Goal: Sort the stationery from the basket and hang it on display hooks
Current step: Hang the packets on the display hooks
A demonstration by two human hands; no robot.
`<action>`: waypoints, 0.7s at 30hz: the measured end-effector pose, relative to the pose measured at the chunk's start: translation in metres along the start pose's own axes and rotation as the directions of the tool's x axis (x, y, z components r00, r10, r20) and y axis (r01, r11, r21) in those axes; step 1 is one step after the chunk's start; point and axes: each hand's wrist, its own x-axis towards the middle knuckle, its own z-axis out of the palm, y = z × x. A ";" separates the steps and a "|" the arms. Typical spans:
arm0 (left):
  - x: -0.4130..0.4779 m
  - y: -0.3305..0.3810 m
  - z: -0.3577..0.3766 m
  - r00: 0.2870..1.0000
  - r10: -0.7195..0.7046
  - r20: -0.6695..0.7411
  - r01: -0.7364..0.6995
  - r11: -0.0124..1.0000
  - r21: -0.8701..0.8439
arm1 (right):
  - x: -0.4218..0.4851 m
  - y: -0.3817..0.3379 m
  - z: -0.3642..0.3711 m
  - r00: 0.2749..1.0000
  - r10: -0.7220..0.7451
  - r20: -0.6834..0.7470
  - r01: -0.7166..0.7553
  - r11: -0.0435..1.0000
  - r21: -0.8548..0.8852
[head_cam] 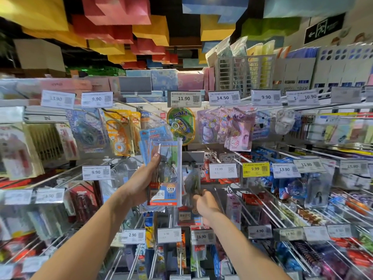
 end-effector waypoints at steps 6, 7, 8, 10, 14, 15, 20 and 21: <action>-0.003 0.002 0.001 0.999 -0.008 -0.037 0.010 0.999 0.036 | -0.003 -0.003 0.001 0.987 -0.100 -0.126 0.079 0.984 -0.163; -0.002 0.002 0.000 0.999 -0.007 -0.045 0.008 1.000 0.022 | -0.009 -0.005 0.000 0.967 -0.191 -0.168 0.150 0.962 -0.229; -0.003 0.002 0.002 0.999 -0.005 -0.045 0.006 1.000 0.015 | -0.016 -0.008 0.000 0.930 -0.313 -0.192 0.259 0.929 -0.263; -0.005 0.002 0.006 1.000 0.005 -0.029 -0.005 1.000 0.011 | -0.035 -0.018 0.002 0.813 -0.548 -0.197 0.506 0.832 -0.228; -0.006 0.002 0.006 0.999 0.035 -0.006 -0.035 0.999 -0.020 | -0.058 -0.044 0.012 0.612 -0.764 -0.206 0.733 0.645 -0.216; -0.006 0.003 0.006 0.999 0.043 -0.004 -0.043 0.999 -0.002 | -0.060 -0.049 0.013 0.591 -0.785 -0.184 0.740 0.619 -0.264; -0.004 0.000 0.005 0.999 0.028 -0.022 -0.026 0.998 0.053 | -0.046 -0.052 0.014 0.656 -0.736 -0.166 0.694 0.675 -0.252; -0.004 0.001 0.006 0.999 0.021 -0.024 -0.020 0.998 0.062 | -0.043 -0.053 0.015 0.684 -0.714 -0.151 0.686 0.700 -0.198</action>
